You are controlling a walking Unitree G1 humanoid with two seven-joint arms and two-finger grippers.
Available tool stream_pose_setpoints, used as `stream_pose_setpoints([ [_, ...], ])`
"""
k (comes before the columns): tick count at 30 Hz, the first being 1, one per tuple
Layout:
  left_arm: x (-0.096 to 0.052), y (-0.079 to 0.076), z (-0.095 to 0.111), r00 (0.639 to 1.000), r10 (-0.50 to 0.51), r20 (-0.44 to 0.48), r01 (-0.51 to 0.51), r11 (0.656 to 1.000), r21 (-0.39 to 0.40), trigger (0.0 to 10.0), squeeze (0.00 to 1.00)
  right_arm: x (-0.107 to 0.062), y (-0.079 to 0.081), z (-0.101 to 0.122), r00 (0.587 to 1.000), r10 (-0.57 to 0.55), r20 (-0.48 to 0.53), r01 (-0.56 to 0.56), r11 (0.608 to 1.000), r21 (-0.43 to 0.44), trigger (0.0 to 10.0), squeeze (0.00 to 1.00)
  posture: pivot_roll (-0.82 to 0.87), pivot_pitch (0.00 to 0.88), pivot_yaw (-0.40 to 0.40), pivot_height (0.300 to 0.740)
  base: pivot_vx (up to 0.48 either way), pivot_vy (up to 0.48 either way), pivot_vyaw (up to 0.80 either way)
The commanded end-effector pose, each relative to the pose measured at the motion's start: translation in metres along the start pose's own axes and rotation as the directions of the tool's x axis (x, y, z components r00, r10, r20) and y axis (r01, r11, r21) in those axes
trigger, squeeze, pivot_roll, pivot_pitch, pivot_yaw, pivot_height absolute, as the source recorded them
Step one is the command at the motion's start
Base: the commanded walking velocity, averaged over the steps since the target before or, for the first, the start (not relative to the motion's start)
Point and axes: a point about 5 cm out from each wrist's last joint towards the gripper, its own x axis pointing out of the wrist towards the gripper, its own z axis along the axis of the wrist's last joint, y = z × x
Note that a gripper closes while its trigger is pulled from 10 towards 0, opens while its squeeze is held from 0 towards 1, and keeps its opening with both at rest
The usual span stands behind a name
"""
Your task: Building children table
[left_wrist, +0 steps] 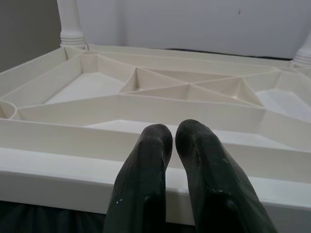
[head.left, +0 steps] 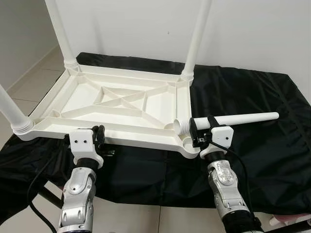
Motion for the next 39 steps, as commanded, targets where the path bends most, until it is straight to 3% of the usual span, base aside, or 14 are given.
stream_pose_setpoints([
  [1,-0.004,-0.001,0.002,0.999,0.033,0.008,-0.033,0.999,-0.002,10.0,0.00,-0.003,0.002,0.002,1.000,0.007,0.001,-0.007,1.000,-0.004,10.0,0.00,0.02,0.007,-0.045,0.740,0.000,0.000,0.00],
  [6,-0.006,-0.001,0.003,0.999,0.036,0.010,-0.036,0.999,-0.004,10.0,0.00,-0.004,0.002,0.003,1.000,0.008,0.002,-0.008,1.000,-0.005,10.0,0.00,0.02,0.007,-0.045,0.740,0.000,0.000,0.00],
  [11,-0.018,0.002,-0.016,0.997,0.069,-0.038,-0.069,0.998,0.009,10.0,0.00,-0.015,-0.002,-0.013,0.999,0.005,-0.054,-0.008,0.999,-0.052,10.0,0.00,0.03,0.023,-0.044,0.740,0.000,0.000,0.00],
  [17,-0.020,0.003,-0.019,0.996,0.071,-0.051,-0.070,0.997,0.014,10.0,0.00,-0.020,-0.005,-0.016,0.998,-0.011,-0.066,0.006,0.998,-0.066,10.0,0.00,0.02,0.024,-0.041,0.740,0.000,0.000,0.00],
  [39,-0.009,0.003,-0.027,0.997,0.045,-0.066,-0.041,0.997,0.063,10.0,0.00,-0.026,-0.004,-0.044,0.981,-0.033,-0.189,0.026,0.999,-0.041,10.0,0.00,0.03,0.024,-0.043,0.740,0.000,0.000,0.00],
])
